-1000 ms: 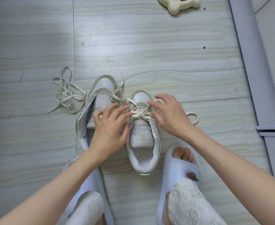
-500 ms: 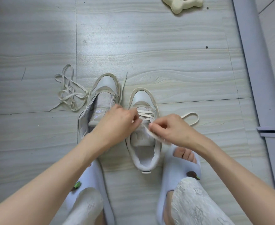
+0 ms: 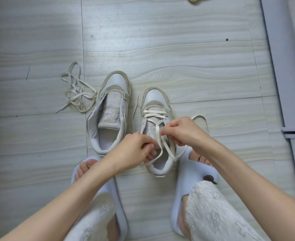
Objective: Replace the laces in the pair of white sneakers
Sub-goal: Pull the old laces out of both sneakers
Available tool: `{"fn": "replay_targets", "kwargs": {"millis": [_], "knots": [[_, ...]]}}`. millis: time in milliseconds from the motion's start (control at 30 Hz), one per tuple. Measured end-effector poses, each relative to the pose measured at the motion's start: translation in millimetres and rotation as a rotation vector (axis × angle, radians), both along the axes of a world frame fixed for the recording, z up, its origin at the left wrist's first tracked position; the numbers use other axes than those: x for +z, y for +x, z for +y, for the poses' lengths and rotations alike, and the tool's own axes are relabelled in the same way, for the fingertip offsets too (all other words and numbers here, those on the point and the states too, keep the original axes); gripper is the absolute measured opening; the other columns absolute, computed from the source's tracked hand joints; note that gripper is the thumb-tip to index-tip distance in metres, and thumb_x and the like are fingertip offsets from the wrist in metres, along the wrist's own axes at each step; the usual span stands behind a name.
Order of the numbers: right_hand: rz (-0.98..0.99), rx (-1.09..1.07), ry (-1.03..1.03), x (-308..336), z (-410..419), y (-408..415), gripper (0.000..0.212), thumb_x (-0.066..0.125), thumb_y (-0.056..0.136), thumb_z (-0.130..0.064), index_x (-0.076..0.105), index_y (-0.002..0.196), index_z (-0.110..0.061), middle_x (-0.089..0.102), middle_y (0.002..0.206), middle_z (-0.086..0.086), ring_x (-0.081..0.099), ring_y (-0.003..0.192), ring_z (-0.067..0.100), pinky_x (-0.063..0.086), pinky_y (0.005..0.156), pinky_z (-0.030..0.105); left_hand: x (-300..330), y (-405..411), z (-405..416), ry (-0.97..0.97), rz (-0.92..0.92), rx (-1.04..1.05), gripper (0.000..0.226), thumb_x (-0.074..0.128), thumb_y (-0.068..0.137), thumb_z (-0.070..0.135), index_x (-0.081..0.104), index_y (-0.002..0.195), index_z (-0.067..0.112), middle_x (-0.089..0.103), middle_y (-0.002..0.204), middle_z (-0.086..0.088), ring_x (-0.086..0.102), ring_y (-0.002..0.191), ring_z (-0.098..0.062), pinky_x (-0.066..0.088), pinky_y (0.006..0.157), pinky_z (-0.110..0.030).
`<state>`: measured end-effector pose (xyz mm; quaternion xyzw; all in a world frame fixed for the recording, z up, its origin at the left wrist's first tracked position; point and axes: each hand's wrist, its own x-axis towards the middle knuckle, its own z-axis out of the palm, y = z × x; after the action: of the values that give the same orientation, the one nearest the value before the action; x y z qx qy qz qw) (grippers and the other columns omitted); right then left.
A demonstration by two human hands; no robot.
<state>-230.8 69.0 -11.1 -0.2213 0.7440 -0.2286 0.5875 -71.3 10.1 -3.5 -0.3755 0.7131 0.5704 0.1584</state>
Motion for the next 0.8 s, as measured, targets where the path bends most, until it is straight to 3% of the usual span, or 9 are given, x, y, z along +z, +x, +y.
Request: {"fn": "replay_targets", "kwargs": {"millis": [67, 100, 167, 267, 367, 533, 633, 800], "knots": [[0.002, -0.068, -0.018, -3.2, 6.5, -1.6, 0.024, 0.063, 0.081, -0.012, 0.058, 0.058, -0.017, 0.041, 0.043, -0.007, 0.034, 0.041, 0.009, 0.027, 0.042, 0.019, -3.5, -0.5, 4.2, -0.161, 0.04, 0.111, 0.023, 0.047, 0.093, 0.006, 0.069, 0.099, 0.01, 0.07, 0.076, 0.0, 0.063, 0.061, -0.001, 0.047, 0.068, -0.01], [0.055, -0.075, -0.043, -5.9, 9.1, -1.6, 0.021, 0.062, 0.082, -0.015, 0.059, 0.061, -0.018, 0.043, 0.043, -0.01, 0.037, 0.043, 0.008, 0.029, 0.045, 0.019, -5.9, -0.2, 3.0, -0.312, 0.073, 0.139, 0.022, 0.049, 0.092, 0.007, 0.069, 0.1, 0.011, 0.07, 0.078, 0.0, 0.062, 0.066, -0.001, 0.043, 0.069, -0.009], [0.234, -0.055, -0.139, -12.5, 11.4, -0.8, 0.013, 0.061, 0.085, -0.018, 0.061, 0.072, -0.022, 0.053, 0.056, -0.01, 0.045, 0.052, 0.005, 0.036, 0.056, 0.021, -12.7, -1.3, -5.7, -0.603, 0.153, 0.143, 0.02, 0.051, 0.091, 0.009, 0.069, 0.101, 0.011, 0.069, 0.087, -0.004, 0.06, 0.082, -0.015, 0.039, 0.076, -0.019], [0.457, 0.07, -0.254, -22.2, 5.9, 1.9, 0.01, 0.059, 0.088, -0.017, 0.066, 0.095, -0.018, 0.058, 0.089, 0.001, 0.052, 0.078, 0.011, 0.036, 0.077, 0.018, -26.2, -8.5, -24.9, -0.837, 0.114, 0.048, 0.023, 0.048, 0.087, 0.016, 0.067, 0.098, 0.01, 0.065, 0.087, -0.007, 0.054, 0.087, -0.031, 0.038, 0.079, -0.037], [0.519, 0.151, -0.228, -31.1, -0.5, 4.8, 0.023, 0.062, 0.087, -0.025, 0.062, 0.107, -0.014, 0.051, 0.098, 0.001, 0.053, 0.094, 0.016, 0.033, 0.082, 0.017, -38.4, -16.4, -34.7, -1.02, -0.008, -0.123, 0.016, 0.053, 0.082, 0.019, 0.068, 0.083, 0.014, 0.065, 0.075, -0.004, 0.054, 0.081, -0.031, 0.022, 0.071, -0.036], [0.556, 0.127, -0.271, -40.5, 6.5, 16.4, 0.031, 0.058, 0.088, -0.025, 0.056, 0.117, -0.015, 0.046, 0.114, 0.005, 0.043, 0.112, 0.022, 0.032, 0.099, 0.028, -43.0, -18.8, -41.6, -1.025, -0.048, -0.144, 0.013, 0.059, 0.082, 0.021, 0.067, 0.075, 0.014, 0.067, 0.071, -0.002, 0.054, 0.082, -0.029, 0.018, 0.07, -0.035], [0.545, 0.203, -0.293, -43.4, 6.9, 16.6, 0.032, 0.051, 0.092, -0.025, 0.053, 0.124, -0.017, 0.041, 0.118, 0.006, 0.036, 0.114, 0.023, 0.025, 0.1, 0.026, -42.5, -21.8, -41.4, -0.934, -0.072, -0.107, 0.013, 0.058, 0.084, 0.023, 0.068, 0.078, 0.017, 0.069, 0.077, 0.0, 0.051, 0.087, -0.026, 0.017, 0.073, -0.034], [0.568, 0.291, -0.28, -44.7, 6.2, 13.1, 0.034, 0.046, 0.094, -0.025, 0.048, 0.127, -0.02, 0.04, 0.117, 0.003, 0.034, 0.112, 0.021, 0.029, 0.101, 0.031, -36.3, -29.3, -60.2, -0.923, 0.016, -0.086, 0.01, 0.057, 0.08, 0.023, 0.063, 0.073, 0.019, 0.066, 0.073, 0.005, 0.048, 0.084, -0.019, 0.013, 0.071, -0.029]]}}
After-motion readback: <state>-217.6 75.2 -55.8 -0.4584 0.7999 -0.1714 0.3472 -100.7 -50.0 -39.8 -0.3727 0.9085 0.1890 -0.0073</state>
